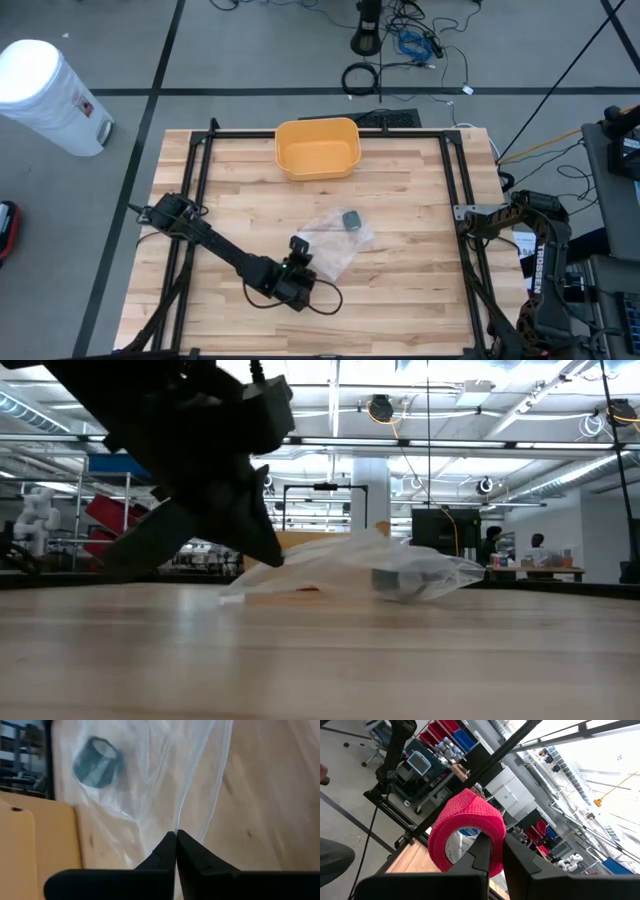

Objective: Roll bandage
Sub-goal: Put the red bandage into the transparent zip bag

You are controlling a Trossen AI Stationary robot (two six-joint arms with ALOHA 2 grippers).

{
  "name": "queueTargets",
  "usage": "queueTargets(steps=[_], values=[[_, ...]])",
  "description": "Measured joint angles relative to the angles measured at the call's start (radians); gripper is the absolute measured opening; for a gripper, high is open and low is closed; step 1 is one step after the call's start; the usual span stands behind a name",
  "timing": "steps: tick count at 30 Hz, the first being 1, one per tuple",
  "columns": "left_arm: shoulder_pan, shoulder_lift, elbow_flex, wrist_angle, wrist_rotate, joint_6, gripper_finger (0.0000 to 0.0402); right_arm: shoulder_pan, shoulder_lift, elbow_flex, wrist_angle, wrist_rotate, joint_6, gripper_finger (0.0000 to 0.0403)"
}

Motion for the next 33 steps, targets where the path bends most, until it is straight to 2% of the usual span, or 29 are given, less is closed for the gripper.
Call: queueTargets(steps=[6, 11, 19, 24, 29, 33], values=[[0.001, -0.007, 0.079, -0.011, -0.121, 0.007, 0.0003, -0.031, 0.000, 0.000, -0.034, 0.000, 0.020, 0.0025], [0.002, -0.025, 0.249, -0.067, -0.225, -0.002, 0.0002, -0.083, 0.000, 0.000, -0.095, 0.006, 0.073, 0.0025], [0.014, -0.071, 0.502, -0.147, -0.244, -0.002, 0.0001, -0.163, 0.000, 0.000, -0.206, 0.006, 0.171, 0.0025], [0.029, -0.072, 0.569, -0.196, -0.243, -0.003, 0.0001, -0.215, 0.000, 0.000, -0.316, 0.005, 0.262, 0.0025], [0.051, -0.072, 0.573, -0.209, -0.239, -0.065, 0.0000, -0.275, 0.000, 0.000, -0.435, 0.006, 0.347, 0.0025], [0.100, -0.073, 0.573, -0.339, -0.357, -0.220, 0.0000, -0.311, 0.000, 0.000, -0.512, 0.007, 0.406, 0.0025]])
